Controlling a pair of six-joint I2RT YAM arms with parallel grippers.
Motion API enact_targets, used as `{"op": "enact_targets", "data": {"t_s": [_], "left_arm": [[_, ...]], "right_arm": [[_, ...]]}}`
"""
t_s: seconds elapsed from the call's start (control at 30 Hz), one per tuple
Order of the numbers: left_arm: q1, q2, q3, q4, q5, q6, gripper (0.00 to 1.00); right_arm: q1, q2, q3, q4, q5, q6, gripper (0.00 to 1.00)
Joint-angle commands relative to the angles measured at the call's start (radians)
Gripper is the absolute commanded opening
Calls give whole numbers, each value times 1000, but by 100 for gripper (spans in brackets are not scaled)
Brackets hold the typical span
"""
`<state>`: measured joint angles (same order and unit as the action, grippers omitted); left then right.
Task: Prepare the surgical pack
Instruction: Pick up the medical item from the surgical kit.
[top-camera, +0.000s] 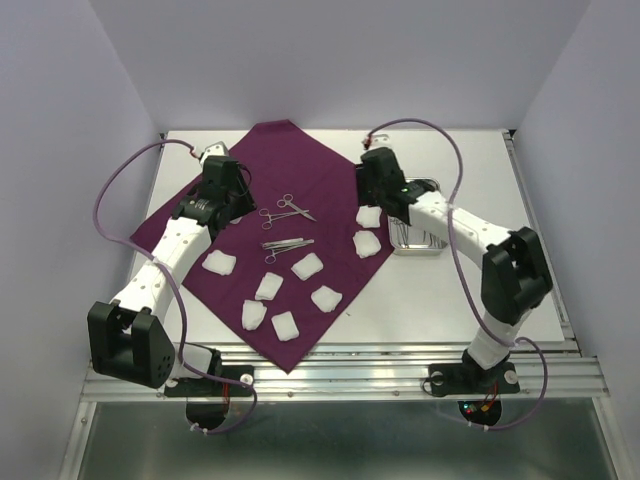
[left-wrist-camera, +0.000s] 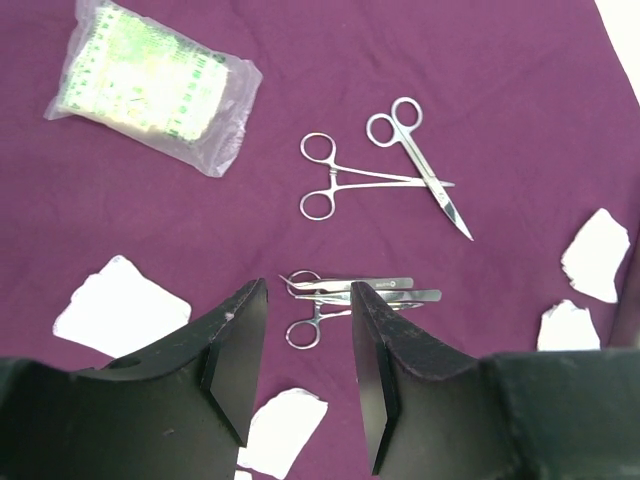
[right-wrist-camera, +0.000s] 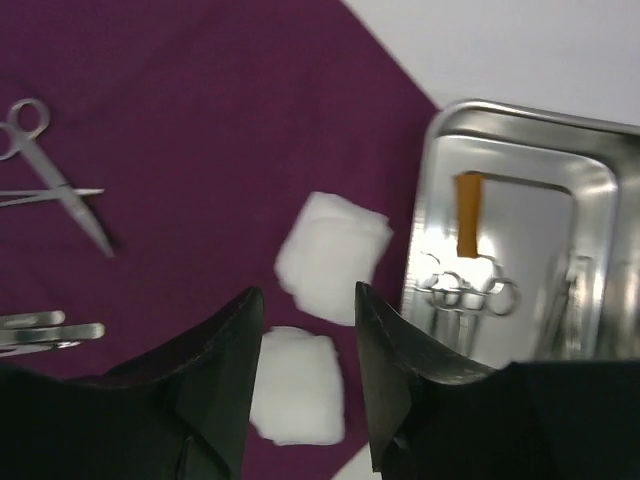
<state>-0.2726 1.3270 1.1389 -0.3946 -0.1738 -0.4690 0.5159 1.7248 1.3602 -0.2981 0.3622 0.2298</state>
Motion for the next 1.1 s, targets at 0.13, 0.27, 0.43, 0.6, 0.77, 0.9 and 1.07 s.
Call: {"op": "enact_targets", "data": {"t_s": [0.13,0.27,0.43,0.6,0.77,0.9,1.07], "left_arm": [[41,-58,32,-29,-62,16,50],[50,-75,22,-39,-73,23,50],[58,-87,9,-44,-70,23,50],[61,-95,5,-46,-66,23,50],[64,-98,5,-49,-64,24,50],[65,-100,4,-53,-66,27,50],[67,-103,9,-53,-67,29,50]], "right_arm": [[176,279,275,-82,-92,-56,53],[205,416,466,-137,-137,-93,54],[214,545,595,-171,-192,-109,54],[223,634,657,-184,-218,-113,54],[223,688,701,-191,-241,-110,53],[233,711,723,-202,-243,-110,44],[233,685,712,-194,-227,-110,24]]}}
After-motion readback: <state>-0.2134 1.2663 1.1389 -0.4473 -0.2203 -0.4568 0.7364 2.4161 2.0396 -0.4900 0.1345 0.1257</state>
